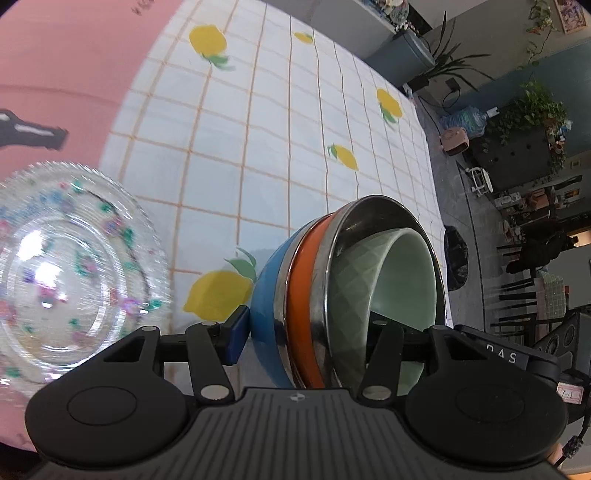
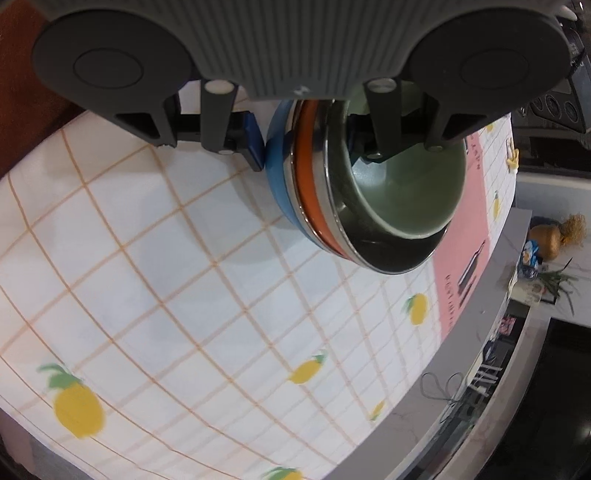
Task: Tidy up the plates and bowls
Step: 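Carry the bowl stack with both tools and lower it onto the glass plates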
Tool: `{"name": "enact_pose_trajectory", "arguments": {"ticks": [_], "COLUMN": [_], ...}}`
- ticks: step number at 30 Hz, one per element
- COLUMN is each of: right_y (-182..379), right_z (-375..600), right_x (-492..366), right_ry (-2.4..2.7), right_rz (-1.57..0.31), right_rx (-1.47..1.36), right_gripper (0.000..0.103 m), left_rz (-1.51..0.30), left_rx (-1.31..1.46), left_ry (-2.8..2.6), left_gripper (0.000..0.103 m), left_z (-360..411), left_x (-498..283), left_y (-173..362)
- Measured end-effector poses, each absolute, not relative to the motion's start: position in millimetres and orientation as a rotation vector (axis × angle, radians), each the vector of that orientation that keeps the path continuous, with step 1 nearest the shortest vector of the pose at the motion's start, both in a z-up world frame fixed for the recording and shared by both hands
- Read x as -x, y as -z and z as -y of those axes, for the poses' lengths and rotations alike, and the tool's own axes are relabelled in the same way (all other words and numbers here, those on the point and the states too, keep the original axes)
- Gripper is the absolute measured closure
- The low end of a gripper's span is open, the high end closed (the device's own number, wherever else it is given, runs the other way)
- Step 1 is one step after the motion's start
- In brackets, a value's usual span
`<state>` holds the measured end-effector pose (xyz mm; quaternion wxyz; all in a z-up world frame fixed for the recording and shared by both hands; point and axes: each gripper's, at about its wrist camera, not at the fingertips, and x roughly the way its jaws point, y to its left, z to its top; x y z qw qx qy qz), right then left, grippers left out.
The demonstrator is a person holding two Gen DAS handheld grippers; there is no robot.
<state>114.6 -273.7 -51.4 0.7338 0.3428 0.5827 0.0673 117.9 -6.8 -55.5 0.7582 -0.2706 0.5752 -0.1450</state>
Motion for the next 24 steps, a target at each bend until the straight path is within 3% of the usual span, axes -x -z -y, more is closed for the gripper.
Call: {"name": "enact_pose_trajectory", "arguments": {"ticks": [10, 24], "right_y": [10, 28], "right_z": [194, 109], "right_x": [-142, -152], "right_ry": [-0.343, -0.421], "right_rz": [-1.285, -1.404], "right_rx": [-0.636, -0.533], "right_gripper": [0.061, 0.062], "left_rz": [-1.151, -1.178], "left_rx": [0.646, 0.758], "left_ry": [0.180, 0.041], "left_gripper": [0.044, 0.044], "left_z": [-67, -132], "left_x": [-94, -82], "left_y": [14, 40]}}
